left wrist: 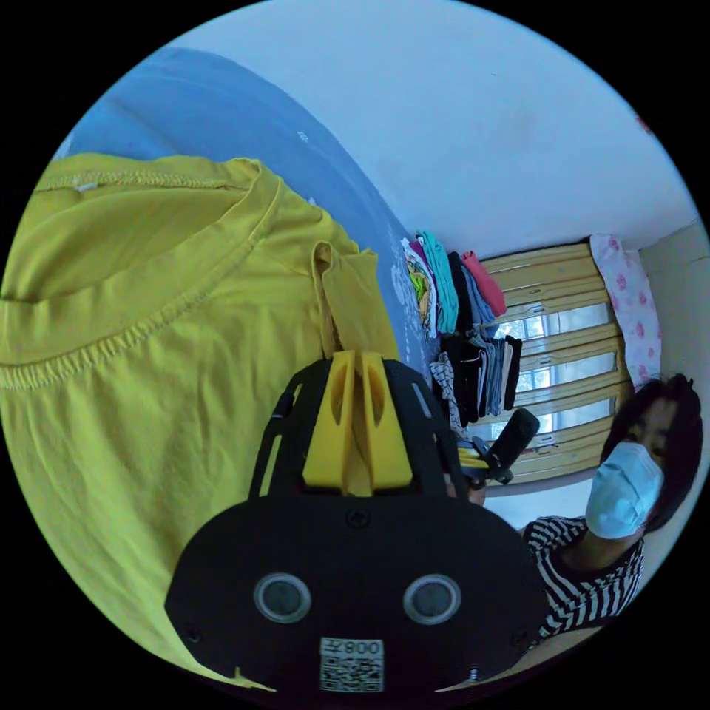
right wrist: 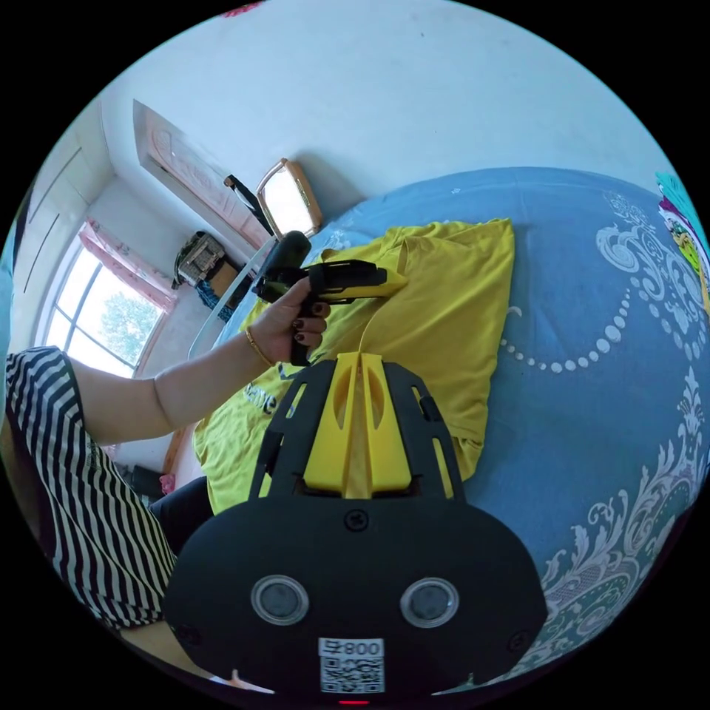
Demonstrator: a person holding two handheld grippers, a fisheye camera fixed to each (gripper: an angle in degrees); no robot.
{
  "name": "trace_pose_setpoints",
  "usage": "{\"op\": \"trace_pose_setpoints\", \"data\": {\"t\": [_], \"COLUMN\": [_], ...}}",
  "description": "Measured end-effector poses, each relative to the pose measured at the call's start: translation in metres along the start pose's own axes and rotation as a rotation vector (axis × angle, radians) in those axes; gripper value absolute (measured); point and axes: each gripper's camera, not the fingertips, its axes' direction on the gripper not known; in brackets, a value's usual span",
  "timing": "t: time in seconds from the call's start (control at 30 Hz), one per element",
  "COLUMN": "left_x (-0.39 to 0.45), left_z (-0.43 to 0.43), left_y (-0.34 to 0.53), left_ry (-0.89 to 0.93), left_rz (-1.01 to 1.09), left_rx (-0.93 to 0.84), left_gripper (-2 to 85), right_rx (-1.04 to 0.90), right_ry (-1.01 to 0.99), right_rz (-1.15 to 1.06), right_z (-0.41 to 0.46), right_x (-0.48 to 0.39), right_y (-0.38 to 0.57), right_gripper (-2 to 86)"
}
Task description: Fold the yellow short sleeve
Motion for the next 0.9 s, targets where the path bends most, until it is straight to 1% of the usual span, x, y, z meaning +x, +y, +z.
{"op": "trace_pose_setpoints", "data": {"t": [0.3,0.4,0.57,0.67,0.73,0.9], "left_x": [0.0,-0.004,-0.011,-0.01,-0.007,-0.001], "left_z": [-0.006,-0.006,0.006,0.011,0.015,0.021], "left_y": [-0.012,-0.011,-0.005,-0.008,-0.012,-0.022], "left_ry": [0.062,0.083,0.157,0.175,0.191,0.194], "left_rz": [0.002,-0.026,-0.075,-0.079,-0.077,-0.088], "left_rx": [0.044,0.049,0.014,0.024,0.025,0.039], "left_gripper": [0.7,1.8,6.3,6.7,6.2,1.8], "right_rx": [0.038,0.041,0.067,0.065,0.064,0.044], "right_ry": [-0.042,-0.036,-0.048,-0.053,-0.053,-0.052], "right_rz": [0.01,0.013,0.012,0.011,0.01,0.003], "right_z": [-0.011,-0.012,-0.017,-0.017,-0.016,-0.011], "right_x": [0.013,0.017,0.021,0.023,0.025,0.027], "right_y": [0.008,0.01,0.012,0.013,0.012,0.01], "right_gripper": [0.4,0.4,0.4,0.4,0.4,0.4]}}
